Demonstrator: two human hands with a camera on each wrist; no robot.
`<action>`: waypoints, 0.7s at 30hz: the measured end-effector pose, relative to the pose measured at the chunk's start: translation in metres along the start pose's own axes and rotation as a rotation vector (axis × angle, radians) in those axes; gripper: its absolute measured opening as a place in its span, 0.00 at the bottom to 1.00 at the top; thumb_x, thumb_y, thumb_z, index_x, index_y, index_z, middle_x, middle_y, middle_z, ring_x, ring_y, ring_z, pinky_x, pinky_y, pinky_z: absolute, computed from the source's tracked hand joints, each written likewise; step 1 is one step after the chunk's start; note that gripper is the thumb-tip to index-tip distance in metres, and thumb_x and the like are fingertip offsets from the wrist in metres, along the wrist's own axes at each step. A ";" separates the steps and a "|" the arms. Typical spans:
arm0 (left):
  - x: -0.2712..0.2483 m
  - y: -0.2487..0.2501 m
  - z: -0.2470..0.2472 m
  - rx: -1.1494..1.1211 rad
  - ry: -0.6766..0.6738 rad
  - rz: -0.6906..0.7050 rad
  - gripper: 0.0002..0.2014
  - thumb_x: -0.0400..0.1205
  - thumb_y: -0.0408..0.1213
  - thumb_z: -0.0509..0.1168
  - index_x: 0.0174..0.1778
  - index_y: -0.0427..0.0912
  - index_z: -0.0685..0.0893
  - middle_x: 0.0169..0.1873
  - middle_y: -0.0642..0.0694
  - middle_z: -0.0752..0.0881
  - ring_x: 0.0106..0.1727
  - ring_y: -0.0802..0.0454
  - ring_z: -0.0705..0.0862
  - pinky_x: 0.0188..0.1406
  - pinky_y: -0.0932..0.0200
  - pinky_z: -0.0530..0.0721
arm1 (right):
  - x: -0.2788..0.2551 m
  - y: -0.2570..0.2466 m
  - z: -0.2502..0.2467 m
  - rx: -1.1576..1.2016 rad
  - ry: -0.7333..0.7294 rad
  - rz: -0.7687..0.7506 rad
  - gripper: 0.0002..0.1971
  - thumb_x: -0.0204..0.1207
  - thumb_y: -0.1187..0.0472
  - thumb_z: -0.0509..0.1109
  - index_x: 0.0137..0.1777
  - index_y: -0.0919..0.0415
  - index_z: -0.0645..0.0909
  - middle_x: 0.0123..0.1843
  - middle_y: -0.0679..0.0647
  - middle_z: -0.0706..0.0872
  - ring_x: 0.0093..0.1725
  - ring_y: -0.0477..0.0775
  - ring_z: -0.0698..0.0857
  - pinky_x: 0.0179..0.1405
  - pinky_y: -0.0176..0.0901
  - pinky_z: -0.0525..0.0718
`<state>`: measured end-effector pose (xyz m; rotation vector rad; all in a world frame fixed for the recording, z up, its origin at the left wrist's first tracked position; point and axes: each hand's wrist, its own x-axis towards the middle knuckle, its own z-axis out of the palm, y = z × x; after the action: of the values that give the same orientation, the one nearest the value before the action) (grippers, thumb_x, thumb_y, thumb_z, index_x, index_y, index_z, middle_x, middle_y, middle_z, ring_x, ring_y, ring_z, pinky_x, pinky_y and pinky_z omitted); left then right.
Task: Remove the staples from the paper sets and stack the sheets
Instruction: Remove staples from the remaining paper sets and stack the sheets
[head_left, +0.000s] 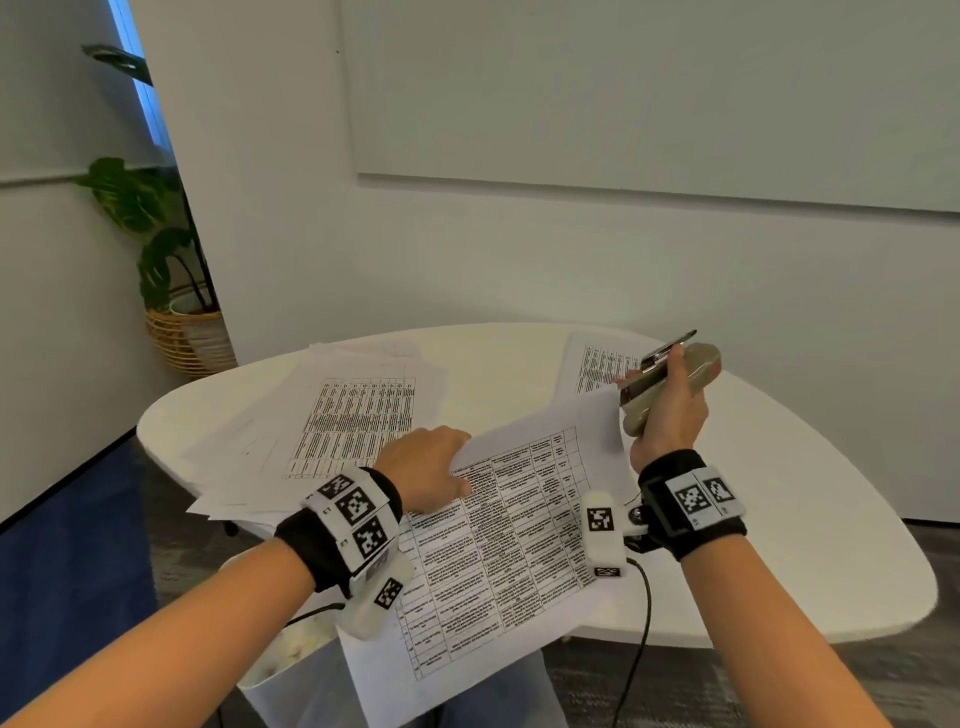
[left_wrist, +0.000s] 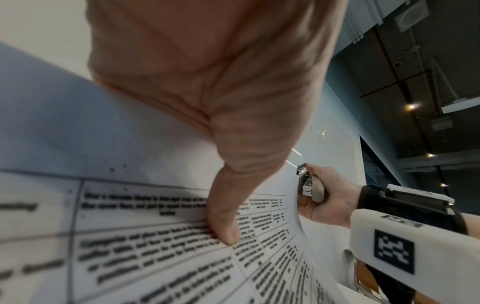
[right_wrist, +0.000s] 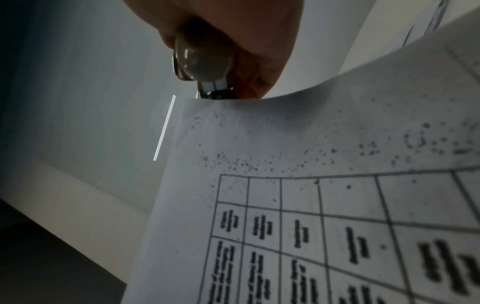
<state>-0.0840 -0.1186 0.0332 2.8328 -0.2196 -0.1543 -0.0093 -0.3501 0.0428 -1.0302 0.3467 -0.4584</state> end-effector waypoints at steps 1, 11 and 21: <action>0.001 -0.001 0.000 -0.006 -0.006 0.002 0.17 0.81 0.46 0.67 0.65 0.51 0.77 0.44 0.54 0.83 0.45 0.52 0.83 0.47 0.57 0.82 | -0.001 0.000 0.001 0.004 0.005 -0.005 0.20 0.73 0.43 0.70 0.55 0.58 0.83 0.52 0.59 0.89 0.48 0.58 0.88 0.53 0.51 0.86; 0.007 -0.012 0.001 -0.147 -0.248 0.074 0.35 0.86 0.56 0.52 0.83 0.38 0.53 0.82 0.43 0.60 0.82 0.47 0.60 0.78 0.55 0.59 | -0.008 0.004 0.016 -0.013 0.000 0.001 0.06 0.75 0.52 0.71 0.40 0.53 0.81 0.41 0.51 0.85 0.44 0.53 0.84 0.56 0.50 0.83; 0.015 -0.041 -0.012 -0.370 -0.105 0.058 0.24 0.88 0.49 0.51 0.71 0.35 0.74 0.47 0.47 0.85 0.45 0.55 0.82 0.46 0.64 0.78 | 0.004 -0.008 0.002 -0.007 0.086 -0.167 0.10 0.74 0.50 0.72 0.46 0.56 0.81 0.46 0.56 0.87 0.42 0.52 0.85 0.43 0.45 0.84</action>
<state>-0.0620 -0.0788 0.0309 2.4513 -0.2654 -0.2980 -0.0066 -0.3542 0.0501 -1.0522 0.3401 -0.6531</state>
